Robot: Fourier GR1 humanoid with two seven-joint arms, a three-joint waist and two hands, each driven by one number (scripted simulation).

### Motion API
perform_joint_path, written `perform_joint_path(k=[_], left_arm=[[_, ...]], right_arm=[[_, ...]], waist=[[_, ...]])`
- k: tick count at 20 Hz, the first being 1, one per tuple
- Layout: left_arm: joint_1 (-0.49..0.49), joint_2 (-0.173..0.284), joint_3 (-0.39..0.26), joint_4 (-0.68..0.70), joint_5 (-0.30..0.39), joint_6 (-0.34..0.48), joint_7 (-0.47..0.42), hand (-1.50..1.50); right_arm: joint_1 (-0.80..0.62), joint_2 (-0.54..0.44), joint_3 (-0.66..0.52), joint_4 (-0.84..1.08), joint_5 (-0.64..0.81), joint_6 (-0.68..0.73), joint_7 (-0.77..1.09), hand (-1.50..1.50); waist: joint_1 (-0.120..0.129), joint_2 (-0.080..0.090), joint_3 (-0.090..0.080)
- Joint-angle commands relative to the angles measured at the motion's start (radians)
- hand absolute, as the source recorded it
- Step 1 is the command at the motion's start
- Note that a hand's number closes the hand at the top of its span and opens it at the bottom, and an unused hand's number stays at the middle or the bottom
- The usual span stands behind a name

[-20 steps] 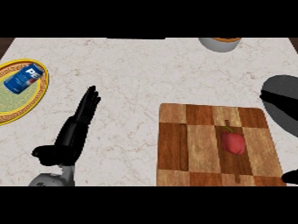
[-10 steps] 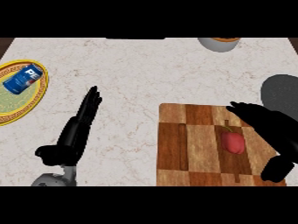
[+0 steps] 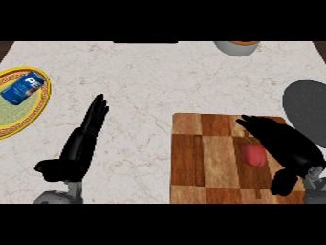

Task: Pick the bell pepper from the cutting board and place it in the pan

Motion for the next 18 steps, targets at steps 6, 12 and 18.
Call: perform_joint_path(k=[6, 12, 18], left_arm=[[0.082, -0.004, 0.019, -0.050, -0.006, -0.053, -0.017, 0.00], [0.033, -0.025, 0.029, -0.032, -0.041, -0.048, -0.008, 0.00], [0.015, -0.024, 0.071, 0.002, -0.024, -0.082, -0.008, 0.00]], right_arm=[[0.006, 0.111, -0.084, 0.063, 0.081, 0.011, -0.054, -1.50], [-0.037, 0.152, -0.109, 0.265, 0.173, -0.077, -0.176, -1.50], [-0.073, 0.175, -0.143, 0.360, 0.228, -0.054, -0.200, -1.50]], waist=[[0.001, -0.001, 0.000], [0.002, 0.000, 0.000], [0.000, 0.000, 0.000]])
